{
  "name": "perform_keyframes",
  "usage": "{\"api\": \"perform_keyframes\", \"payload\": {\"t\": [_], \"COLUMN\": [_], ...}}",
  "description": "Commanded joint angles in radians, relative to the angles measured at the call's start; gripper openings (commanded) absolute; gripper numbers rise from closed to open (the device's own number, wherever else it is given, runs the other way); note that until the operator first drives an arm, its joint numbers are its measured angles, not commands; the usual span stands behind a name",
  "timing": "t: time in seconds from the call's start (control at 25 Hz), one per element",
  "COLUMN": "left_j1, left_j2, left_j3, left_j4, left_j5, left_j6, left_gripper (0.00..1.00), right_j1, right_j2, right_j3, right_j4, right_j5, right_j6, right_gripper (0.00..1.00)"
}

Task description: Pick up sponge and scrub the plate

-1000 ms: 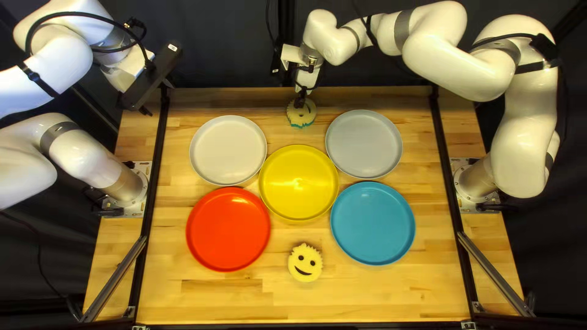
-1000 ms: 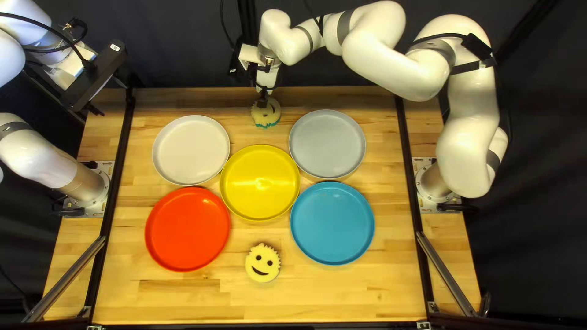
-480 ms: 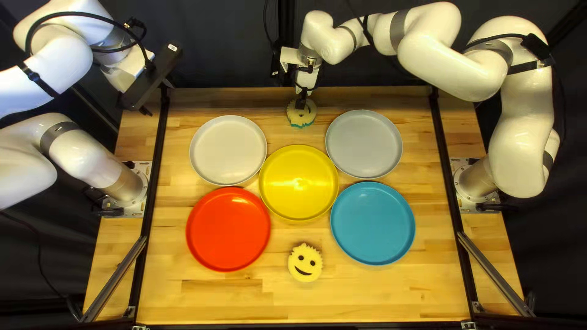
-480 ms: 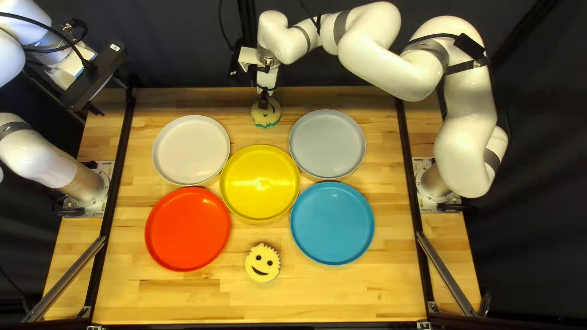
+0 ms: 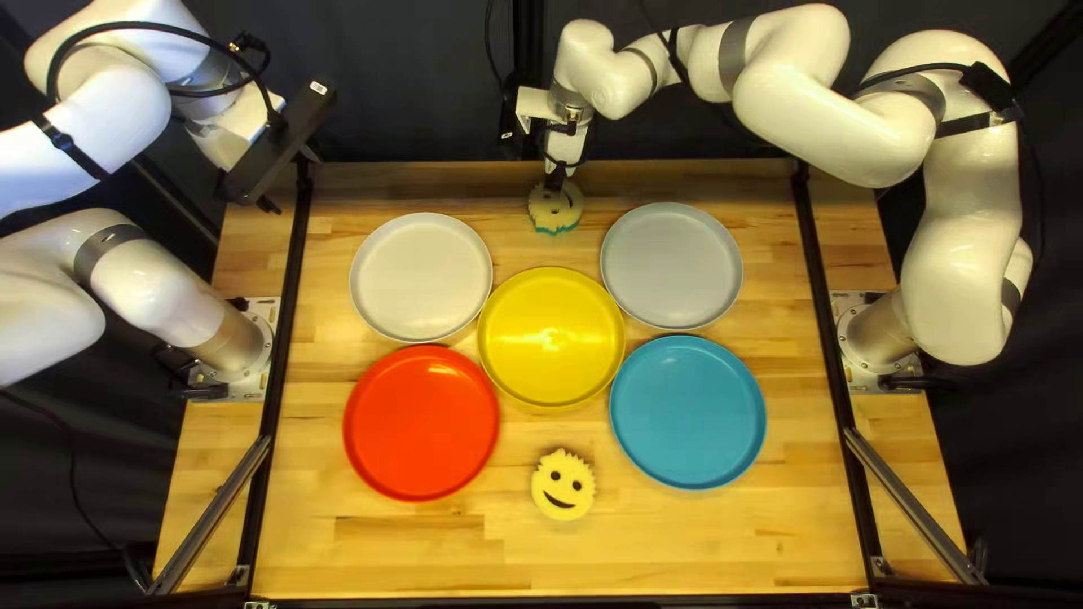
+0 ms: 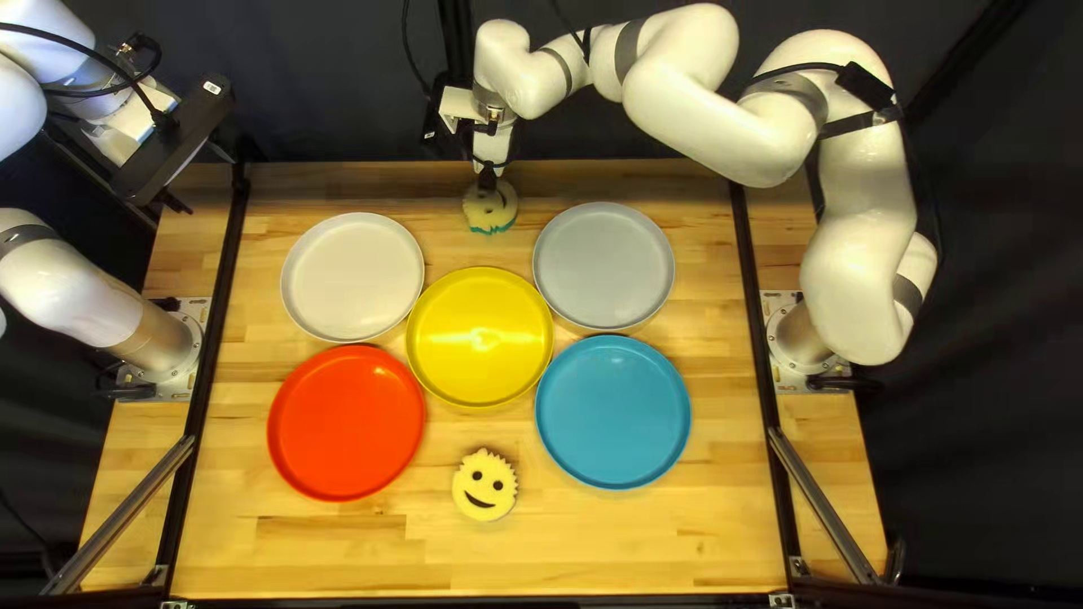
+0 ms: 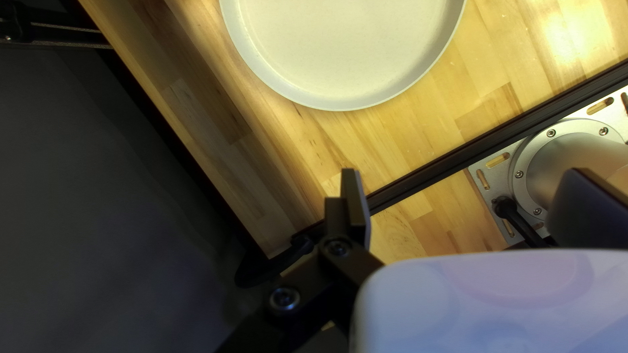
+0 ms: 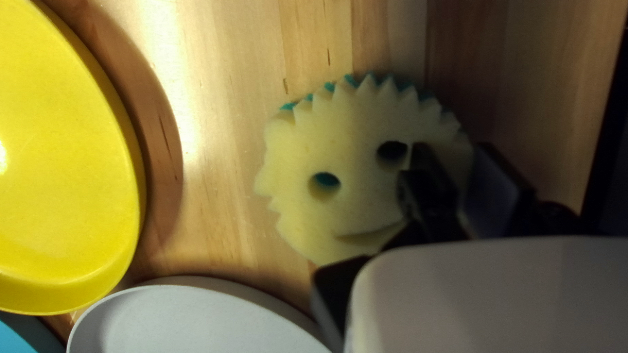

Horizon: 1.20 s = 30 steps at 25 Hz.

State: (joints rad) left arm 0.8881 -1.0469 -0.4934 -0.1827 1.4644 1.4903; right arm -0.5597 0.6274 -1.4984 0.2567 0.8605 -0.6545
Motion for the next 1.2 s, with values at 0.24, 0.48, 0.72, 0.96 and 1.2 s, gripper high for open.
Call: {"api": "perform_keyframes", "payload": {"t": [0.24, 0.48, 0.72, 0.96, 1.2], "left_j1": [0.000, 0.000, 0.000, 0.000, 0.000], "left_j2": [0.000, 0.000, 0.000, 0.000, 0.000], "left_j3": [0.000, 0.000, 0.000, 0.000, 0.000], "left_j4": [0.000, 0.000, 0.000, 0.000, 0.000], "left_j5": [0.000, 0.000, 0.000, 0.000, 0.000], "left_j6": [0.000, 0.000, 0.000, 0.000, 0.000], "left_gripper": [1.00, 1.00, 1.00, 1.00, 1.00], "right_j1": [-0.020, -0.003, 0.038, 0.076, 0.074], "right_j2": [-0.282, -0.442, -0.574, -0.667, -0.671], "right_j3": [0.315, 0.471, 0.641, 0.768, 0.771], "right_j4": [-0.032, -0.081, -0.148, -0.220, -0.224], "right_j5": [-0.044, -0.041, -0.112, -0.186, -0.188], "right_j6": [-0.019, 0.002, 0.074, 0.174, 0.179], "right_gripper": [0.00, 0.00, 0.00, 0.00, 0.00]}}
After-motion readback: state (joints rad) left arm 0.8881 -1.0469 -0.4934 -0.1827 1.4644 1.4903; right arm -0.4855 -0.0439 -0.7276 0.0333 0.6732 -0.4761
